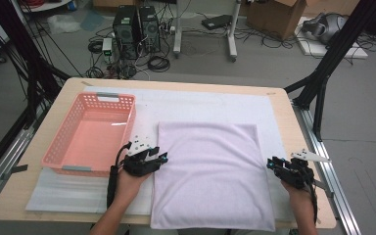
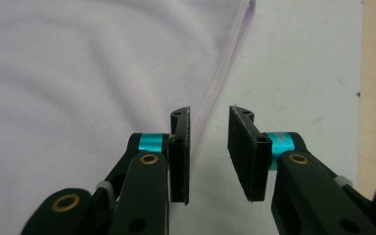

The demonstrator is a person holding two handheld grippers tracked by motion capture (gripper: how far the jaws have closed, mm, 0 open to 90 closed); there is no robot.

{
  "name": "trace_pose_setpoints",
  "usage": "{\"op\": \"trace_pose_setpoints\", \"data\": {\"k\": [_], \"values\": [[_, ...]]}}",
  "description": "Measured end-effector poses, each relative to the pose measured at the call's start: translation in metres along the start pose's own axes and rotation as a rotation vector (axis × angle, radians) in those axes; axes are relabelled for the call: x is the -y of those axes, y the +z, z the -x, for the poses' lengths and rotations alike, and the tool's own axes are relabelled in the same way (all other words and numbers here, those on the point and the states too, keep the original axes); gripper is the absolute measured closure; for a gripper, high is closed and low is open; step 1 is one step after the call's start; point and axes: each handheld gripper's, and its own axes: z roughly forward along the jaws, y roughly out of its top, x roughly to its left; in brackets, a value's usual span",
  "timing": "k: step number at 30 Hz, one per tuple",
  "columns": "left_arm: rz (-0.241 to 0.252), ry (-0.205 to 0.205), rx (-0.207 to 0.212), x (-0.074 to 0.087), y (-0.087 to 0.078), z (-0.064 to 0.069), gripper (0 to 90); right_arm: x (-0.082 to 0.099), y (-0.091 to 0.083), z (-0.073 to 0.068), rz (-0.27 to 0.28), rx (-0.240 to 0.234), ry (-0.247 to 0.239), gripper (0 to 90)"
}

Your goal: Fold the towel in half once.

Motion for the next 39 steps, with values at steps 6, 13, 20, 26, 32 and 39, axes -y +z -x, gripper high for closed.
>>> {"op": "trace_pose_setpoints", "data": {"k": [6,13,20,26,32,39], "values": [[-0.007,-0.035,-0.026,-0.021,0.027,-0.016,59.7,-0.026,0.027,0.009,-0.002,-0.034,-0.059,68.8],[-0.057,-0.09,-0.113,-0.043,0.062,-0.037,49.3,-0.059,0.066,0.028,-0.041,-0.021,-0.041,48.9],[-0.069,-0.129,-0.212,-0.051,0.082,-0.058,43.7,-0.074,0.109,0.043,-0.078,-0.011,-0.015,43.9],[-0.151,-0.132,-0.2,-0.052,0.094,-0.071,46.3,-0.081,0.13,0.043,-0.076,0.002,-0.018,56.9],[-0.128,-0.031,-0.169,-0.054,0.097,-0.063,84.5,-0.083,0.129,0.042,-0.074,-0.008,-0.062,87.0],[0.039,0.012,-0.199,-0.065,0.087,-0.063,84.9,-0.095,0.102,0.044,0.08,0.105,-0.088,87.2]]}}
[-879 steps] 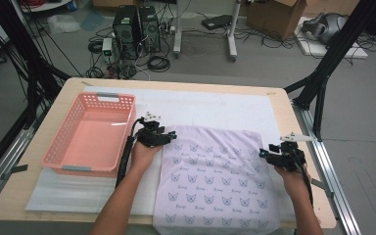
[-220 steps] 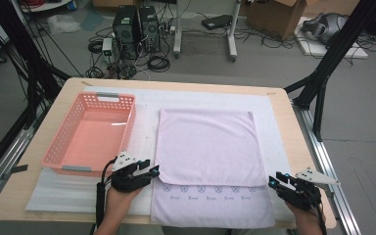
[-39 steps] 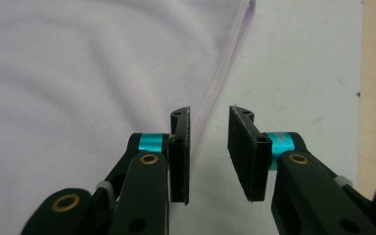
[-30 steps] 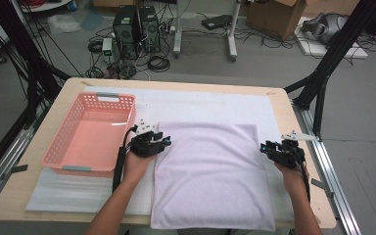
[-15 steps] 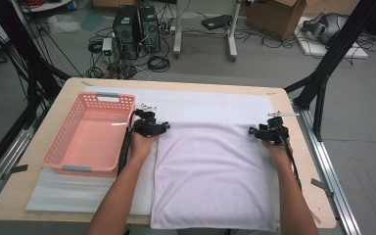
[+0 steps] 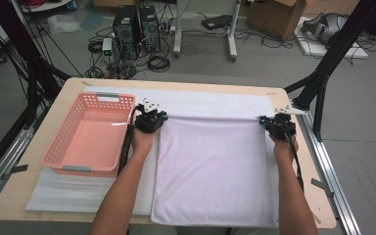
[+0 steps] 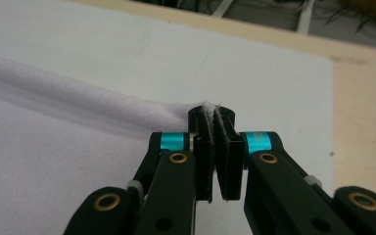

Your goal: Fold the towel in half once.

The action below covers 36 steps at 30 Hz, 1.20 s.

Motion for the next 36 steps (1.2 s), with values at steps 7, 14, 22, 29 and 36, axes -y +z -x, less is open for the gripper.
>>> {"op": "trace_pose_setpoints", "data": {"k": [7,14,22,29,36], "values": [[-0.028,-0.12,0.065,0.006,0.004,-0.004,60.8,0.003,0.002,0.0,-0.033,0.042,0.062,61.8],[-0.013,-0.16,0.17,0.004,-0.004,-0.004,42.8,-0.003,-0.021,0.012,-0.026,-0.02,0.118,49.5],[0.023,-0.133,0.283,0.001,-0.029,0.017,17.2,0.009,-0.059,0.005,-0.078,-0.121,0.102,27.0],[0.068,-0.079,0.32,0.005,-0.058,0.03,17.5,0.03,-0.097,-0.008,-0.017,-0.193,0.0,17.3],[0.083,-0.086,0.332,0.013,-0.065,0.033,18.7,0.04,-0.105,-0.01,0.002,-0.182,-0.018,16.9]]}}
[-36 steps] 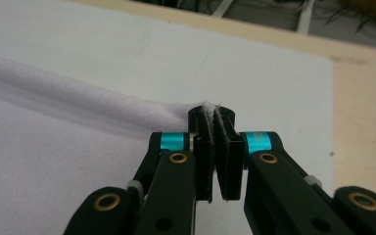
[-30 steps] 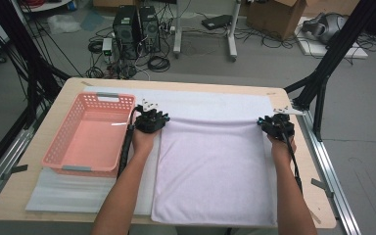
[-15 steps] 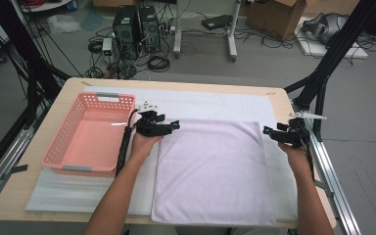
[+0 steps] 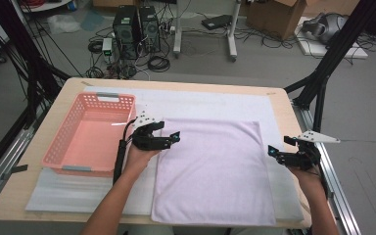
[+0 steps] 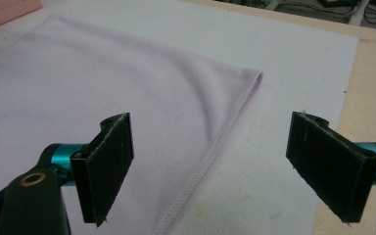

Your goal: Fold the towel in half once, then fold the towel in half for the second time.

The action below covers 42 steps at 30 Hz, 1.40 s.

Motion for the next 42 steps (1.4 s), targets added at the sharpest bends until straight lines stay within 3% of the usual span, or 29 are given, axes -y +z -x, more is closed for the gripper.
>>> {"op": "trace_pose_setpoints", "data": {"k": [14,18,20,25,28,30,34,40,42], "values": [[-0.015,-0.03,-0.059,0.005,0.0,-0.009,19.5,-0.002,0.009,-0.003,-0.021,0.01,0.009,16.8],[-0.021,-0.079,-0.082,0.006,0.003,-0.015,19.5,-0.002,0.014,-0.003,-0.033,0.01,0.017,16.8],[-0.037,-0.102,-0.077,0.007,0.007,-0.017,19.5,-0.003,0.017,-0.002,-0.044,0.012,0.023,16.8],[-0.092,-0.09,-0.084,0.002,0.017,-0.02,22.4,-0.003,0.031,0.002,-0.081,0.033,0.05,16.8],[-0.099,-0.095,-0.12,0.002,0.022,-0.027,24.7,-0.004,0.039,0.005,-0.1,0.035,0.067,16.8],[-0.123,-0.093,-0.168,0.004,0.026,-0.031,27.0,-0.006,0.044,0.007,-0.112,0.035,0.08,16.9],[-0.115,-0.11,-0.231,0.007,0.033,-0.036,31.5,-0.012,0.055,0.011,-0.124,0.045,0.103,17.3],[-0.165,-0.148,-0.328,0.012,0.044,-0.047,35.3,-0.017,0.073,0.016,-0.148,0.078,0.124,29.2],[-0.172,-0.138,-0.335,0.009,0.048,-0.05,36.7,-0.018,0.08,0.018,-0.155,0.085,0.124,34.6]]}}
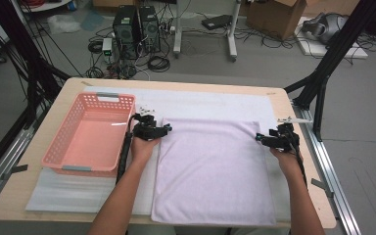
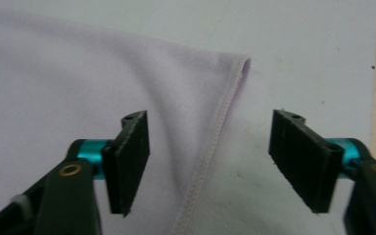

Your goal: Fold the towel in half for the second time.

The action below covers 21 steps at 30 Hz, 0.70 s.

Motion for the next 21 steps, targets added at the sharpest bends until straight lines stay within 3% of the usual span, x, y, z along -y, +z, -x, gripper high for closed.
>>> {"op": "trace_pose_setpoints", "data": {"k": [2,4,8,11,14,15,17,19,21], "values": [[0.006,0.004,-0.012,-0.003,0.004,-0.002,39.3,-0.003,0.006,0.002,-0.014,0.021,0.004,38.5],[-0.032,0.014,-0.02,-0.006,0.01,-0.002,39.4,-0.007,0.012,0.004,-0.022,0.032,0.011,43.0],[-0.054,0.074,-0.049,-0.01,0.017,0.003,43.5,-0.012,0.026,0.005,-0.045,0.036,0.012,50.3],[-0.055,0.081,-0.051,-0.01,0.017,0.004,54.9,-0.015,0.035,0.0,-0.078,0.036,-0.026,63.2],[-0.056,0.103,0.01,-0.009,0.017,0.005,77.9,-0.015,0.039,-0.005,-0.081,0.025,-0.046,78.0],[-0.058,0.127,0.005,-0.009,0.018,0.007,84.4,-0.015,0.039,-0.006,-0.08,0.013,-0.034,81.5],[-0.058,0.113,0.014,-0.009,0.017,0.005,85.4,-0.015,0.038,-0.004,-0.084,-0.002,-0.013,84.9],[-0.05,0.063,0.019,-0.01,0.015,0.0,86.0,-0.014,0.037,-0.001,-0.078,-0.016,0.008,86.0],[-0.021,0.041,0.026,-0.012,0.011,-0.003,86.2,-0.014,0.035,0.001,-0.064,-0.002,0.022,86.5]]}}
